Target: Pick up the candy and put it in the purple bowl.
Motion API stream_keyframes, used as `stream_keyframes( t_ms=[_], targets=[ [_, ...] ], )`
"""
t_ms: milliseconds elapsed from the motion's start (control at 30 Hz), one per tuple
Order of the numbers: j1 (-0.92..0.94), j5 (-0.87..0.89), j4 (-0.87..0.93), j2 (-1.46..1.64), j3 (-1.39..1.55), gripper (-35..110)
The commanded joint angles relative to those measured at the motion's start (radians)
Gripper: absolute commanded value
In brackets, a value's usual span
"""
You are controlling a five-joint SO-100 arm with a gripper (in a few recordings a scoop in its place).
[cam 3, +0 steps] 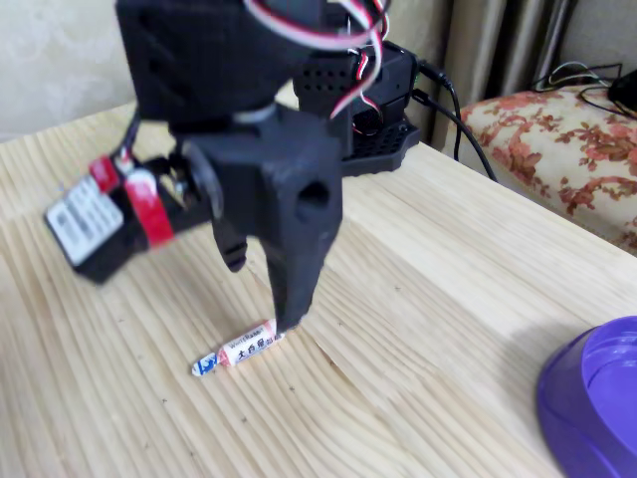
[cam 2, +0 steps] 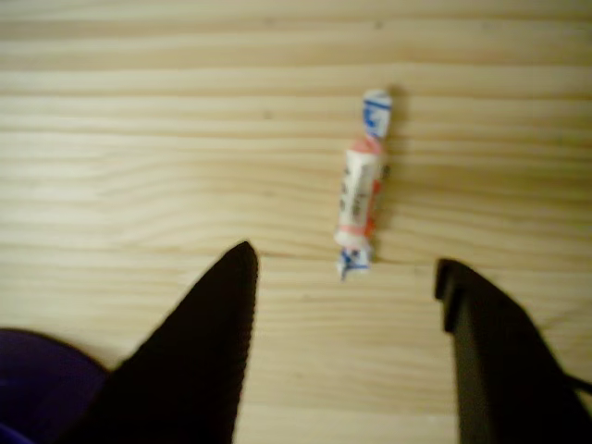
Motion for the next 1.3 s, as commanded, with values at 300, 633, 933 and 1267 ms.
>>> stream_keyframes(
  t_ms=[300,633,933,1267],
  targets=[
    [0.034,0.034,-0.02,-0.066,-0.081,42],
    [0.049,0.038,-0.057,-0.084,-0.015,42],
    [0.06,0.037,-0.084,-0.104,0.028,42],
    [0.037,0.054,-0.118,-0.156,0.029,42]
  ],
)
